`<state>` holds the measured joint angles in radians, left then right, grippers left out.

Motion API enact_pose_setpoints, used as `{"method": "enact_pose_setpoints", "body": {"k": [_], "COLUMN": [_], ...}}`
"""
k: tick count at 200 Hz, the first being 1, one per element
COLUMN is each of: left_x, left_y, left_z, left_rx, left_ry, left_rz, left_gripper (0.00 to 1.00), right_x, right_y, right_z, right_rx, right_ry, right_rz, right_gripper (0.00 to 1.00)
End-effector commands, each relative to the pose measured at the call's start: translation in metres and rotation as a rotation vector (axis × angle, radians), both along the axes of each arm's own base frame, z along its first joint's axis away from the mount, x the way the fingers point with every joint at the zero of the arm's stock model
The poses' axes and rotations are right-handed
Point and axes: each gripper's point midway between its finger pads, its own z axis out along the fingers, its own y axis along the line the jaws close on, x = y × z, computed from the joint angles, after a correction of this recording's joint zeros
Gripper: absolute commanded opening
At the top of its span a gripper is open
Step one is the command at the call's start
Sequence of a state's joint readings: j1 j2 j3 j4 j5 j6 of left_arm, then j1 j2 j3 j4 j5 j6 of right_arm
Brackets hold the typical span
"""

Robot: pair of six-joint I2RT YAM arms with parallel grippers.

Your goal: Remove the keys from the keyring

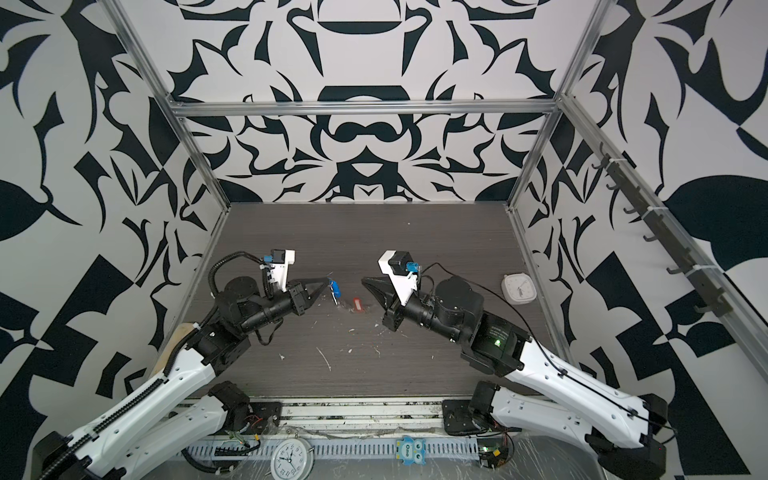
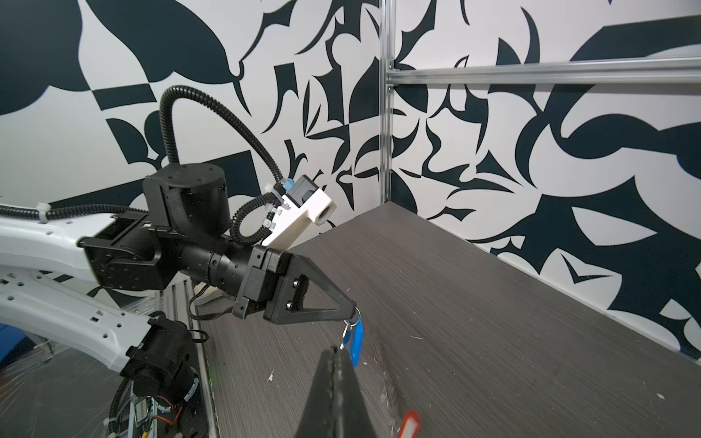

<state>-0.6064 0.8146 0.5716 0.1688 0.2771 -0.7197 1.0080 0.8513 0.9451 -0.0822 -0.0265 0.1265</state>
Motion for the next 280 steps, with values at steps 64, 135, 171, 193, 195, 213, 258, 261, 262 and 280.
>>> {"method": "enact_pose_setpoints", "body": {"k": [64, 135, 171, 193, 195, 213, 258, 261, 262, 280], "left_x": [0.025, 0.037, 0.038, 0.043, 0.043, 0.045, 0.040, 0.040, 0.040, 0.036], "left_y": [0.038, 0.063, 0.061, 0.042, 0.039, 0.017, -0.076, -0.081, -0.084, -0.122], "left_z": [-0.033, -0.137, -0.160, -0.143, -0.142, -0.132, -0.136, -0.139, -0.138, -0.150], "left_rx": [0.084, 0.162, 0.129, 0.122, 0.123, 0.142, 0.201, 0.201, 0.199, 0.191], "left_ry": [0.120, 0.428, 0.480, 0.457, 0.456, 0.434, 0.430, 0.438, 0.438, 0.474], "left_rz": [0.276, 0.432, 0.449, 0.356, 0.344, 0.270, -0.003, -0.018, -0.026, -0.135], "left_gripper": [0.00, 0.00, 0.00, 0.00, 0.00, 0.00, 0.00, 0.00, 0.00, 0.00], "right_x": [0.022, 0.051, 0.061, 0.064, 0.065, 0.069, 0.072, 0.071, 0.071, 0.071], "right_y": [0.017, 0.029, 0.019, 0.009, 0.008, -0.003, -0.038, -0.039, -0.040, -0.057], "right_z": [-0.061, -0.120, -0.133, -0.136, -0.136, -0.130, -0.113, -0.112, -0.111, -0.104], "right_rx": [-0.066, -0.133, -0.153, -0.160, -0.159, -0.149, -0.133, -0.134, -0.133, -0.129], "right_ry": [0.169, 0.354, 0.391, 0.394, 0.395, 0.380, 0.330, 0.327, 0.326, 0.300], "right_rz": [-0.080, -0.124, -0.176, -0.219, -0.224, -0.270, -0.398, -0.396, -0.396, -0.459], "right_gripper": [0.00, 0.00, 0.00, 0.00, 0.00, 0.00, 0.00, 0.00, 0.00, 0.00]}}
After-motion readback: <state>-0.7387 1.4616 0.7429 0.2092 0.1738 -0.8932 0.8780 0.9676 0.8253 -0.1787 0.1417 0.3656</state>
